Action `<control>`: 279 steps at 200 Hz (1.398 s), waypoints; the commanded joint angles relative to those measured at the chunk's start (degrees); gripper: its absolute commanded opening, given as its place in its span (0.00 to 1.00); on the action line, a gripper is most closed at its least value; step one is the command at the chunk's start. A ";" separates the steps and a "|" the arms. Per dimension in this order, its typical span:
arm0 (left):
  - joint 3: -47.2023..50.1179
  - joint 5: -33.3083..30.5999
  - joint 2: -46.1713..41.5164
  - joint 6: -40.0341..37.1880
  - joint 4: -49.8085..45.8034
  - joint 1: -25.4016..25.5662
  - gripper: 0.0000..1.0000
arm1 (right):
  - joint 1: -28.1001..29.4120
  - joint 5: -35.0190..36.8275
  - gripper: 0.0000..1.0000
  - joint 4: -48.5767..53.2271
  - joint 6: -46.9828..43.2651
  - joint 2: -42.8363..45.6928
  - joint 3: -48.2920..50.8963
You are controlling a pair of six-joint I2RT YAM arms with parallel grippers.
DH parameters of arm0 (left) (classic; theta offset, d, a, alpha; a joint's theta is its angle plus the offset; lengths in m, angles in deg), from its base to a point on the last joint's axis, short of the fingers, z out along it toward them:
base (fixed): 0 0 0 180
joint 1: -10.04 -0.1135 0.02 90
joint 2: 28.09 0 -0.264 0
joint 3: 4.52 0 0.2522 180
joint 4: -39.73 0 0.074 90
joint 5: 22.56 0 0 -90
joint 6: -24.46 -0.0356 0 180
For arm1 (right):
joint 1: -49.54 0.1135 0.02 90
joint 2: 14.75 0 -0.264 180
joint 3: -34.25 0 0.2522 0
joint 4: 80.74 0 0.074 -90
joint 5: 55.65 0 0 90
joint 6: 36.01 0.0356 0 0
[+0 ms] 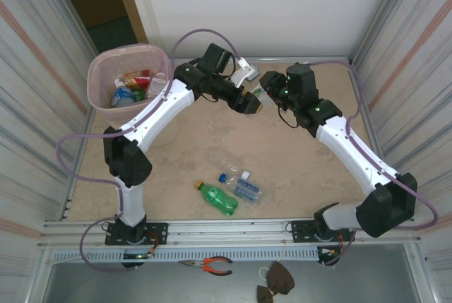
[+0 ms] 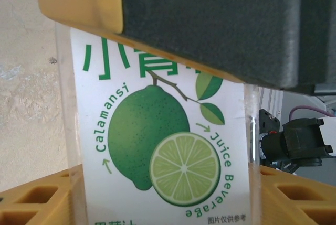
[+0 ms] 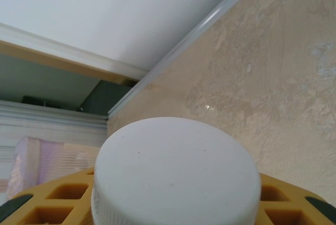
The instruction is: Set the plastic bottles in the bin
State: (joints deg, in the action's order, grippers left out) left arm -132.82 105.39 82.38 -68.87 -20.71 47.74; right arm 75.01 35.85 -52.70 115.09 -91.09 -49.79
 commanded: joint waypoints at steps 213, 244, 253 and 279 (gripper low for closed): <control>10.75 -6.68 -27.01 2.22 -0.99 -23.55 0.57 | -1.89 3.25 0.87 2.21 -7.84 13.20 0.15; 12.19 -5.17 -30.26 2.60 -2.61 -29.47 0.58 | -2.33 2.19 0.87 2.23 -8.34 13.54 0.49; 12.49 -4.93 -31.11 2.71 -3.05 -31.27 0.57 | -2.40 2.19 0.87 2.16 -8.37 13.73 0.61; 13.87 -4.36 -32.45 3.16 -4.24 -36.30 0.56 | -2.50 2.41 0.87 1.86 -8.21 14.02 1.37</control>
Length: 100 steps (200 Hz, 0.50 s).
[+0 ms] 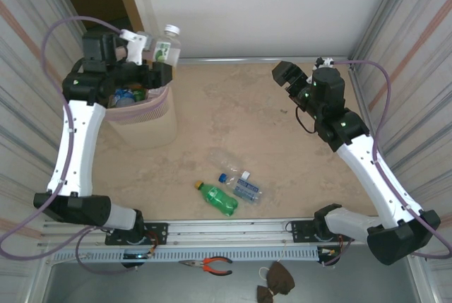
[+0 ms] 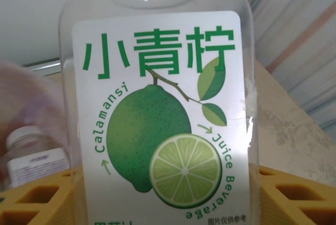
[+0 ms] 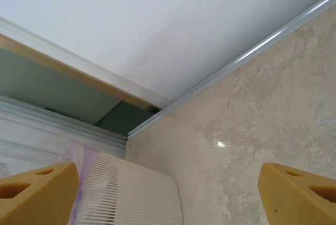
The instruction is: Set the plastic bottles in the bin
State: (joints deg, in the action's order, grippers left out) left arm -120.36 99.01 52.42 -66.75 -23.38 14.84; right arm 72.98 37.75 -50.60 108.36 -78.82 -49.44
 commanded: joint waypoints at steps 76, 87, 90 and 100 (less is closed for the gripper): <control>6.60 -1.22 -2.37 1.98 -3.74 -9.76 0.55 | -0.46 -0.67 0.87 -0.19 -1.18 0.27 -0.01; 8.00 -3.10 -2.54 3.45 -2.90 -9.81 0.53 | -0.43 -0.65 0.87 0.09 -1.42 0.39 -0.16; 8.29 -3.44 -2.48 3.90 -2.73 -9.81 0.53 | -0.50 -0.59 0.87 0.06 -1.45 0.41 -0.11; 9.20 -3.97 -2.38 4.92 -2.22 -9.82 0.53 | -0.59 -0.40 0.87 0.39 -1.67 0.68 -0.15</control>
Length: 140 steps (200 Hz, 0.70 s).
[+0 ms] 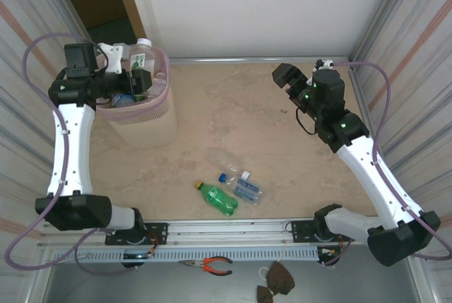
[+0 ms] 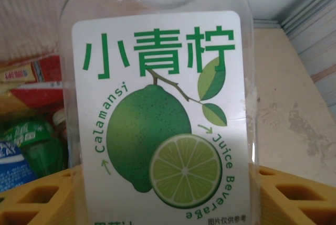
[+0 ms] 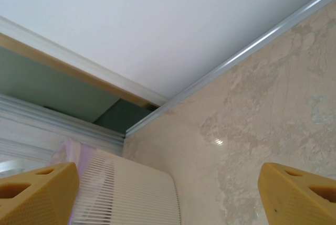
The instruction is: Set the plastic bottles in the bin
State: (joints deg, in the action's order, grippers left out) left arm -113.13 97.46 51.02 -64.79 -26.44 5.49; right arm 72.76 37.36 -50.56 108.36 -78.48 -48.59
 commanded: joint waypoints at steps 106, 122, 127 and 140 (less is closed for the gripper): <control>4.32 -8.51 3.41 8.77 -1.21 3.84 0.55 | -1.59 -0.34 0.88 0.33 -1.56 1.31 0.78; 3.97 -8.55 4.90 9.13 -1.38 4.67 0.56 | -1.64 -0.37 0.88 0.35 -1.63 1.39 1.06; 3.69 -8.56 5.48 9.05 -1.47 5.03 0.56 | -1.77 -0.37 0.88 0.32 -1.63 1.43 1.13; 2.98 -9.79 6.91 9.33 -1.77 5.83 0.57 | -1.97 -0.54 0.88 0.40 -1.63 1.72 1.23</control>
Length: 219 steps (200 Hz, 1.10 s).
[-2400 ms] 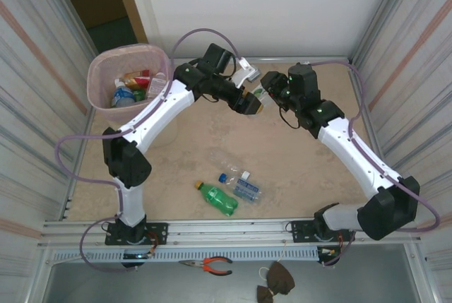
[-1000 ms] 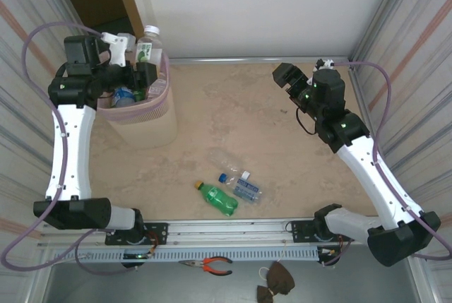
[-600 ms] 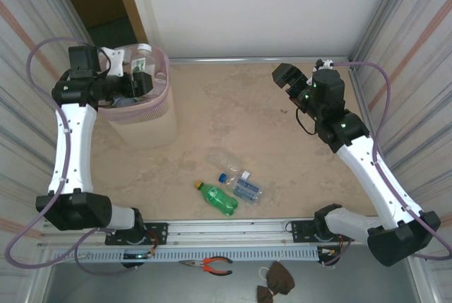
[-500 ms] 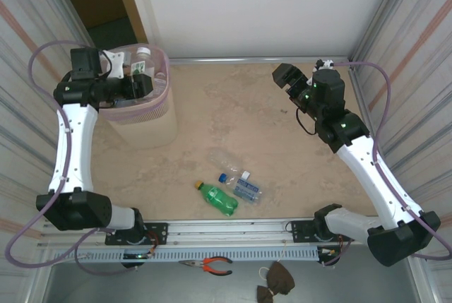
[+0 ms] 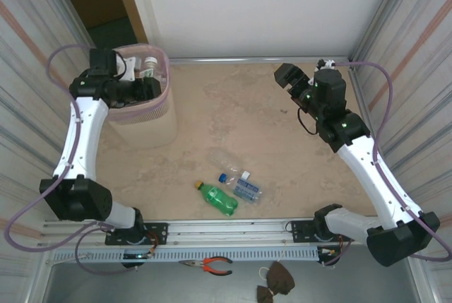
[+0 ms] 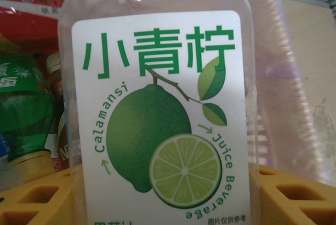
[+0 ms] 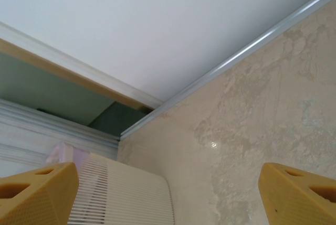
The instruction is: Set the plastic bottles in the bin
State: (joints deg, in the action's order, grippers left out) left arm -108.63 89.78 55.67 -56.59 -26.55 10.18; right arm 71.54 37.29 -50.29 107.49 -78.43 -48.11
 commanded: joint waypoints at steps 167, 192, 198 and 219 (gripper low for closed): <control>-11.33 -3.15 -0.15 -0.64 1.19 0.87 0.80 | -2.50 -2.04 0.86 2.85 -5.46 4.71 1.56; -11.90 -1.13 1.74 -1.34 0.74 0.89 0.61 | -2.52 -3.11 0.85 4.59 -8.16 5.08 0.95; -12.01 -0.92 2.50 -1.48 0.44 0.88 0.57 | -2.49 -3.12 0.84 5.11 -8.72 5.21 0.92; -12.57 0.47 5.32 -1.99 -0.42 0.91 0.44 | -2.49 -2.81 0.84 6.46 -9.90 6.11 0.79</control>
State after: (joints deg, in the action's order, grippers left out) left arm -119.58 87.18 57.84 -57.03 -25.21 11.30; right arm 69.38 35.32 -46.21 101.28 -74.45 -46.77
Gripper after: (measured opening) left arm 0.494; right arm 0.843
